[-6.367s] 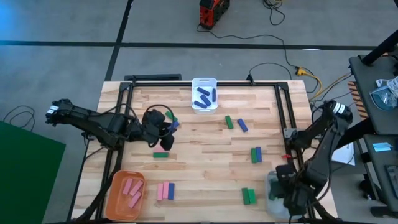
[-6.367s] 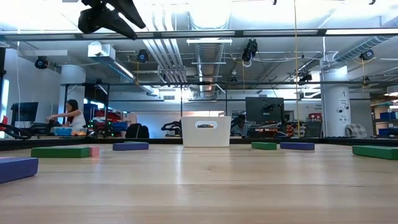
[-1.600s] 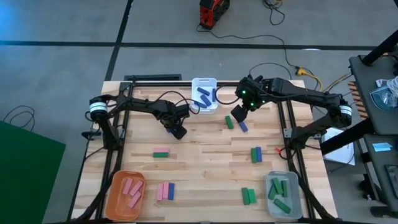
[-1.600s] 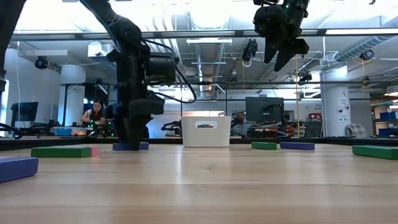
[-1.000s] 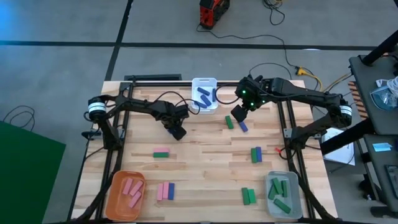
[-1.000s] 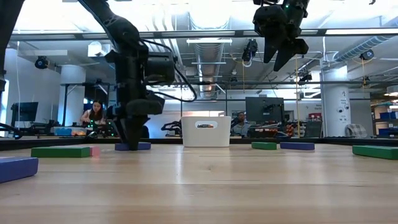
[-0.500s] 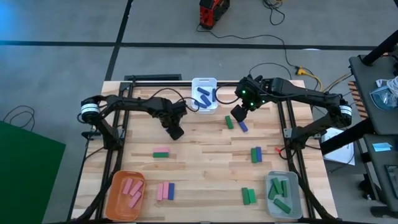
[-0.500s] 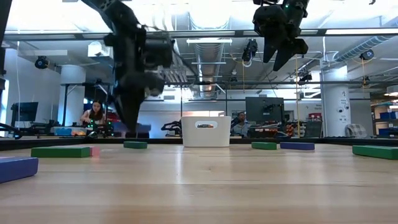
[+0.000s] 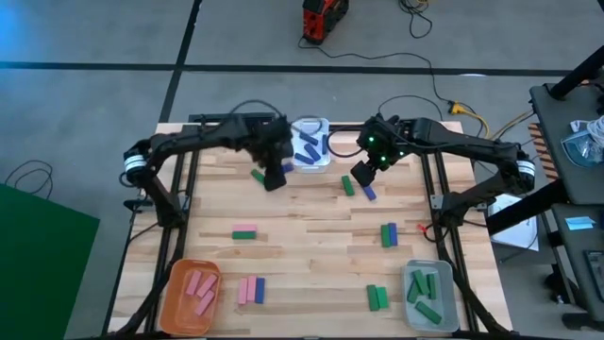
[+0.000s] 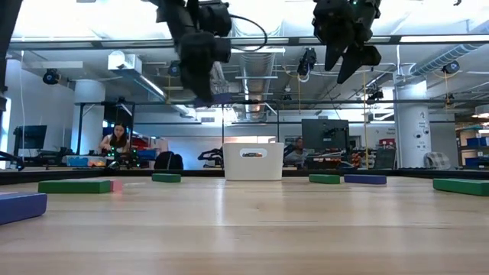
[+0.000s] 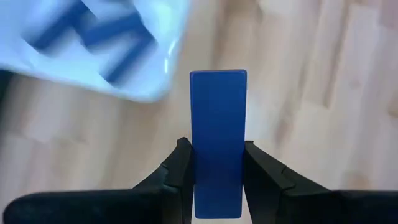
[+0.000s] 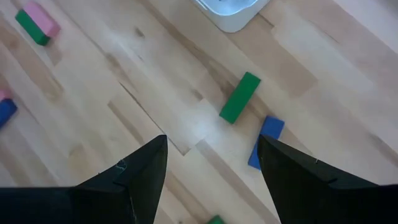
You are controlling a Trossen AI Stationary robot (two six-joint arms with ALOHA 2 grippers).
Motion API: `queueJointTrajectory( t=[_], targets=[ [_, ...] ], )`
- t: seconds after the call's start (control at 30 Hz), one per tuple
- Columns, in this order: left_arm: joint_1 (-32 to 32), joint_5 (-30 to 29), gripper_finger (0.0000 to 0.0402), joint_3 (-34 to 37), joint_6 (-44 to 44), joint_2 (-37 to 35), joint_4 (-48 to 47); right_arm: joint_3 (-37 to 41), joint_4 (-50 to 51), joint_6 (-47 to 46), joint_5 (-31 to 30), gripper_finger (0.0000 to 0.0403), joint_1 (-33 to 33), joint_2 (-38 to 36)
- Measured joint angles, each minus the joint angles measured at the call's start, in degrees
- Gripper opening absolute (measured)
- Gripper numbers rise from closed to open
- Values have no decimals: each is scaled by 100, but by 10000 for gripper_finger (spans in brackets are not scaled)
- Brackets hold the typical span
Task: Sort blocks
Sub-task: Put the blue block into the white bin
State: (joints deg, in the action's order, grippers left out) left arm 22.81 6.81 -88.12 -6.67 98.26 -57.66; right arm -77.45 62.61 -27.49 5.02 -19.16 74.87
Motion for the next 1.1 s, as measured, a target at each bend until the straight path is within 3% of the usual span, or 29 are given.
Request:
queueJointTrajectory(
  t=[0.3, 0.5, 0.8, 1.1],
  targets=[
    [469, -172, 81, -1390, -1256, 996, 13, 2, 118, -261, -4, 238, -2, -595],
    [585, -931, 81, -2197, -1995, 1923, -154, 2, 104, -521, -117, 238, 0, -901],
    [706, -1073, 79, -3496, -2485, 2736, -518, 2, 94, -596, -221, 237, 0, -926],
    [890, -1047, 82, -4359, -2602, 3184, -1149, 22, 85, -454, -226, 237, 0, -870]
  ],
)
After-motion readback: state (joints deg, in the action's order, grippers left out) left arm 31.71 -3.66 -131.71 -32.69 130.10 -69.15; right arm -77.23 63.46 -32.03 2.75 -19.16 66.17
